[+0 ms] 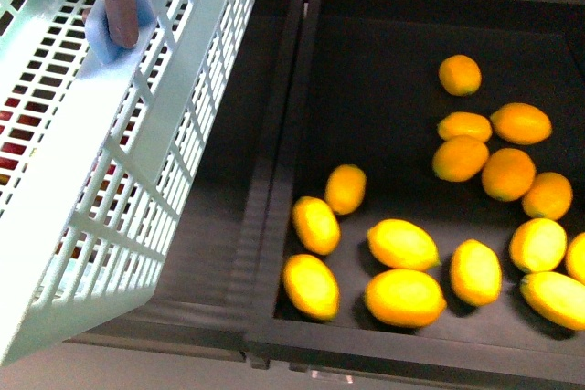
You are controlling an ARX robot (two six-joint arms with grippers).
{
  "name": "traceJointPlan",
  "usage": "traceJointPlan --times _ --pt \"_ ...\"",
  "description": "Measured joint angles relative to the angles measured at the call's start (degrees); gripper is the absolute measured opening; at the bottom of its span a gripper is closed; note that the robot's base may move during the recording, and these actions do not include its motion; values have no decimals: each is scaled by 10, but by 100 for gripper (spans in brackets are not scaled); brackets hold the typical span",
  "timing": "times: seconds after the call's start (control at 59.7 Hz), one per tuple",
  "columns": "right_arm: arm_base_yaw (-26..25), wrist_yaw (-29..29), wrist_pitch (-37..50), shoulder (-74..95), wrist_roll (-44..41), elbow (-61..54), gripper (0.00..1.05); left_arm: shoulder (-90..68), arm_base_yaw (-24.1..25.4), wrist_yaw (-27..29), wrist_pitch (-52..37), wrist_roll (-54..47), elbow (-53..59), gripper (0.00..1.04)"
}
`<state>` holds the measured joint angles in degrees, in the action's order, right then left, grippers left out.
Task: Pick lemon and mango into basket
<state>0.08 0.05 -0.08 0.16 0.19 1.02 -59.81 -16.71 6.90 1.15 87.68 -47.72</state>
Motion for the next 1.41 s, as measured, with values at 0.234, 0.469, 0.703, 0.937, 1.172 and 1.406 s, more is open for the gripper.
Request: traceJointPlan --times 0.234,0.469,0.703,0.937,1.172,1.406 --pt "0 0 0 0 0 0 96 0 0 0 0 0 0 4" --pt "-1 -5 0 0 0 0 96 1 6 12 0 -4 0 4" --pt "-1 -2 0 0 0 0 96 1 3 -2 0 -5 0 4" --pt "-1 -2 0 0 0 0 96 -112 -13 38 221 -180 -138 4" --pt "-1 -2 0 0 0 0 96 -299 -37 -25 140 -211 -249 4" --pt "-1 -2 0 0 0 0 96 -446 -125 -118 107 -168 -379 4"
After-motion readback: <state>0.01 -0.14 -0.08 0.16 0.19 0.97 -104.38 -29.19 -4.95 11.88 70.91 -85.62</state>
